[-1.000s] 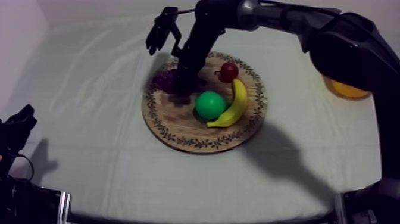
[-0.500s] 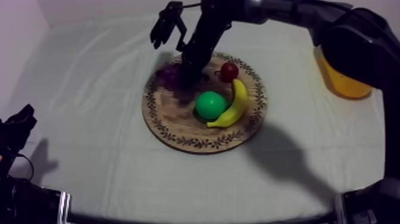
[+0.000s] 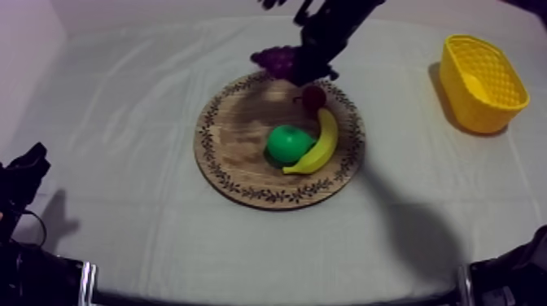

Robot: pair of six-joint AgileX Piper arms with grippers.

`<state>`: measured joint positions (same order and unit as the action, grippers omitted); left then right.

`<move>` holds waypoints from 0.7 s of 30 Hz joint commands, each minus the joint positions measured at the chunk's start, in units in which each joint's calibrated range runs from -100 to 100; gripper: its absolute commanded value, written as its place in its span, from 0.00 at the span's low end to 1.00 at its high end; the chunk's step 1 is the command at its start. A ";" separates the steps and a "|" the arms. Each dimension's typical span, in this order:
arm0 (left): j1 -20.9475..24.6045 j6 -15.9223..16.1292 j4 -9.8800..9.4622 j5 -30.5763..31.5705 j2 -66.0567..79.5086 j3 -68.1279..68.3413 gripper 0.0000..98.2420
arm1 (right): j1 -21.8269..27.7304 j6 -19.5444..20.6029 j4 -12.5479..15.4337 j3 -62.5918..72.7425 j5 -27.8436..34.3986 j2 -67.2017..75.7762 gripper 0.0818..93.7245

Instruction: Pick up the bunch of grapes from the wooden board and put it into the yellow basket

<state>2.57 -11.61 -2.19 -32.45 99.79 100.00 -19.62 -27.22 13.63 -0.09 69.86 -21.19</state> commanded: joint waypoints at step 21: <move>0.00 0.01 -0.03 0.03 -0.05 0.00 0.00 | 22.28 3.67 1.23 -8.75 -3.44 20.29 0.42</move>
<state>2.57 -11.61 -2.19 -32.45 99.79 100.00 -0.30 -23.64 14.73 -8.86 67.08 -0.62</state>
